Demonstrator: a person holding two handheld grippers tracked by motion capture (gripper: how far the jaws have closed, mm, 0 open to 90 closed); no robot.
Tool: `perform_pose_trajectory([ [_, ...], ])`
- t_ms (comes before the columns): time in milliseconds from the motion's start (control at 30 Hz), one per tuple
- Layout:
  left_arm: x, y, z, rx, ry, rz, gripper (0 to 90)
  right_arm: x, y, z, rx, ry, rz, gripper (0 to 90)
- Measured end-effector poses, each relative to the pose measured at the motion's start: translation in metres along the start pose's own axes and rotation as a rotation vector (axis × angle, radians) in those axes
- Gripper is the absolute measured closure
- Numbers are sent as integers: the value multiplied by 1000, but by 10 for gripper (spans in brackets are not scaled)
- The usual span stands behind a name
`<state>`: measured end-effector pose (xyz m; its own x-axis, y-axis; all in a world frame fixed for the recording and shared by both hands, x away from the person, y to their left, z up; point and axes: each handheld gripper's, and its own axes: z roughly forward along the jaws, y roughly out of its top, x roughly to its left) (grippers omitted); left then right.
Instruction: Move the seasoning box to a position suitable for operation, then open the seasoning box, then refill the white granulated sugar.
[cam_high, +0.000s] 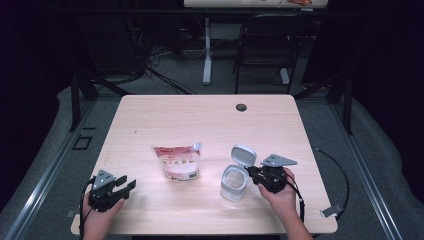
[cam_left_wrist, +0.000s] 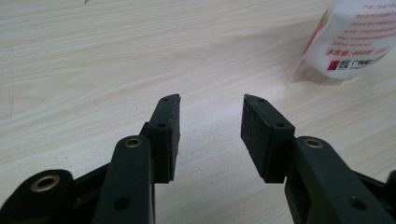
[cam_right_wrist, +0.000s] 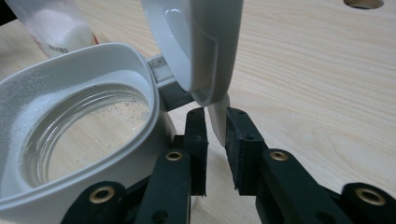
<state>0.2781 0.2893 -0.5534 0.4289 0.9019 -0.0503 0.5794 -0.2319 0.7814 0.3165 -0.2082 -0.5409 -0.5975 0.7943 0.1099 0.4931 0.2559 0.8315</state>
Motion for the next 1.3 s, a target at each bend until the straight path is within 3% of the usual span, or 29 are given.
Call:
perform_pose_trajectory([
  [300,0,0,-1,-5,-6,-5,575,5,-3,-20,-19,-32,-50,722],
  [400,0,0,-1,-5,-7,-4,576,2,-4,-27,-38,-39,-39,706],
  [667,-1,0,-1,-6,-14,-8,581,-6,-8,-33,-26,-67,-14,670],
  [967,-4,2,-4,-1,-33,-10,590,-4,-8,-35,-7,-93,-38,655],
  [1300,-10,11,-13,17,-68,-5,602,1,-3,-40,-4,-84,-52,646],
])
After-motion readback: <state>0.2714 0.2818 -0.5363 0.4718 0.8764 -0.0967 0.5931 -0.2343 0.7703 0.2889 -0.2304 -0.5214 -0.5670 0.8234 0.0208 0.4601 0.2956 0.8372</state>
